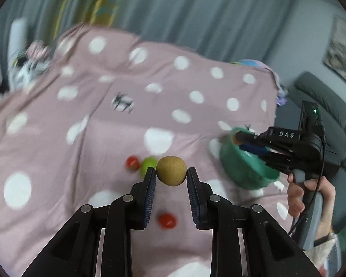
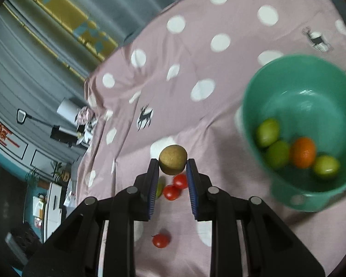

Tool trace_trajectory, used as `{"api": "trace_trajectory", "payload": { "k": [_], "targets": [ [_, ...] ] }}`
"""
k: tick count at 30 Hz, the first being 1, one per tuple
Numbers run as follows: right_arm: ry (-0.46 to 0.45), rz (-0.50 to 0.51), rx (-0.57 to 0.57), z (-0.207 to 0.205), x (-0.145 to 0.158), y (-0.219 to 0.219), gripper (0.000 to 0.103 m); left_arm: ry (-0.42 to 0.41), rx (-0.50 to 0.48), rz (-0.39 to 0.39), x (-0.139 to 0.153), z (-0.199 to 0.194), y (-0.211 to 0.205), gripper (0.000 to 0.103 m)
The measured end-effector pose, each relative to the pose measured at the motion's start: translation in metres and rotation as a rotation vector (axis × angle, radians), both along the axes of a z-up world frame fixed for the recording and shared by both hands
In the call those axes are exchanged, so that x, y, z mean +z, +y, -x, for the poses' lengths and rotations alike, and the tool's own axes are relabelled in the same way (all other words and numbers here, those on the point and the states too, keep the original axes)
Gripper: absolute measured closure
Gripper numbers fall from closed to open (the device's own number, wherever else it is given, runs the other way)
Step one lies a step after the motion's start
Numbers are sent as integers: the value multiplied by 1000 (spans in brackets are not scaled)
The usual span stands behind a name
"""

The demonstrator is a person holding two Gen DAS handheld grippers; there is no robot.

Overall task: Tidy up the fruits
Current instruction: 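Carry the yellow fruit into the teal bowl and open the right gripper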

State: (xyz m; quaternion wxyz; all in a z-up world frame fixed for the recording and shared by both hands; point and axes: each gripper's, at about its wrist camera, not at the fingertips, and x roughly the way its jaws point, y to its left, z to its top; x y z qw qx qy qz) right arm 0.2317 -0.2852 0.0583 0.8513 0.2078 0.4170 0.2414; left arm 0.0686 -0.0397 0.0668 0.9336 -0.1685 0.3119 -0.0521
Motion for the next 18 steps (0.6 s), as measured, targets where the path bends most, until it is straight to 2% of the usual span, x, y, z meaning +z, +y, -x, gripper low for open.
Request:
{"api": "trace_trajectory", "payload": {
  "k": [1, 2, 5, 8, 12, 15, 18],
  "targets": [
    [-8, -3, -8, 2, 3, -6, 78, -18, -14, -50, 8, -3, -13, 75],
    [-14, -10, -19, 3, 5, -13, 78, -30, -33, -69, 14, -5, -21, 75],
    [-20, -26, -48, 5, 5, -33, 78, -45, -126, -78, 26, -22, -53, 75],
    [-12, -29, -75, 6, 5, -48, 78, -34, -168, -109, 29, -44, -83, 75],
    [-31, -34, -130, 14, 9, -79, 78, -8, -262, 18, 27, -80, -111, 75],
    [-26, -43, -199, 22, 5, -112, 78, -12, -284, 5, 25, -104, -133, 75],
    [-9, -74, -249, 23, -2, -137, 78, 29, -346, 62, 15, -130, -158, 75]
  ]
}}
